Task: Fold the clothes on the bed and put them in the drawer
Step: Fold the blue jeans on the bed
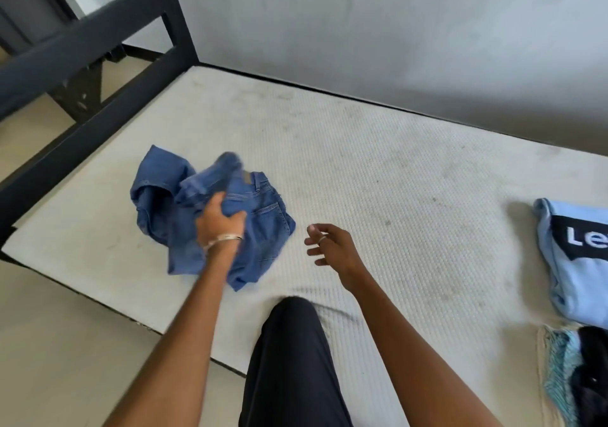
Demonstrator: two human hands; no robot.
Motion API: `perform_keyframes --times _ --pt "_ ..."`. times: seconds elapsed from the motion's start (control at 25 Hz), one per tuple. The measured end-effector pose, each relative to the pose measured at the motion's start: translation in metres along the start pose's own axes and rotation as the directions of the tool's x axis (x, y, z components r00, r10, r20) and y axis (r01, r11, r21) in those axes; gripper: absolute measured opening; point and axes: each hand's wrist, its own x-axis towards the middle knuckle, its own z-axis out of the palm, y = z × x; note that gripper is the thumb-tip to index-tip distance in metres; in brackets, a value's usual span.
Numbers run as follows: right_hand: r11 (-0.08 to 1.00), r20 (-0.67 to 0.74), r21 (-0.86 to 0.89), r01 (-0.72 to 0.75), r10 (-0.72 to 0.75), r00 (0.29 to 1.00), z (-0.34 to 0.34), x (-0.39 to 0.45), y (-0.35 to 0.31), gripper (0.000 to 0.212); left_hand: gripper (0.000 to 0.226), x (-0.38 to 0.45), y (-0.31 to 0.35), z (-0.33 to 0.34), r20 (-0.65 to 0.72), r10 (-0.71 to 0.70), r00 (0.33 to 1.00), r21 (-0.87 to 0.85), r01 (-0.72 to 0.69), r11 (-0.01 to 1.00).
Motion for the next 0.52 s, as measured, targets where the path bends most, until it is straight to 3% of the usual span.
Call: perform_keyframes --times 0.08,0.16,0.24,0.32,0.36,0.4,0.44,0.48,0.52 --pt "0.983 0.030 0.146 0.113 -0.118 0.993 -0.004 -0.018 -0.025 0.049 0.028 -0.069 0.045 0.026 0.073 0.274 0.959 -0.022 -0.273 0.962" --pt "0.938 -0.114 0.257 0.232 -0.208 0.971 -0.026 -0.032 -0.041 0.042 0.022 -0.141 0.078 0.054 0.246 0.448 0.860 -0.083 -0.441 0.893" --pt "0.937 -0.353 0.195 0.290 -0.209 0.912 -0.079 -0.051 -0.047 0.021 0.029 -0.188 0.095 0.070 0.509 0.528 0.680 -0.358 -0.390 0.848" --pt "0.936 -0.461 0.162 0.314 -0.210 0.862 -0.145 -0.081 -0.049 0.021 0.035 -0.213 0.105 0.074 0.718 0.544 0.434 -0.553 -0.121 0.825" --pt "0.921 -0.491 0.154 0.357 -0.242 0.837 -0.173 -0.098 -0.056 0.023 0.029 -0.219 0.112 0.074 0.755 0.494 0.431 -0.550 0.007 0.835" --pt "0.901 -0.516 0.150 0.408 -0.281 0.809 -0.196 -0.115 -0.064 0.024 0.019 -0.221 0.125 0.074 0.757 0.432 0.491 -0.554 0.132 0.822" --pt "0.882 -0.522 0.149 0.446 -0.313 0.793 -0.214 -0.128 -0.075 0.023 0.012 -0.217 0.139 0.076 0.696 0.349 0.628 -0.565 0.178 0.806" --pt "0.864 -0.521 0.156 0.479 -0.340 0.783 -0.229 -0.141 -0.091 0.022 0.009 -0.211 0.155 0.077 0.560 0.287 0.777 -0.578 0.118 0.808" --pt "0.846 -0.498 0.172 0.505 -0.367 0.786 -0.242 -0.154 -0.108 0.020 0.009 -0.200 0.173 0.079 0.436 0.281 0.855 -0.573 0.024 0.819"
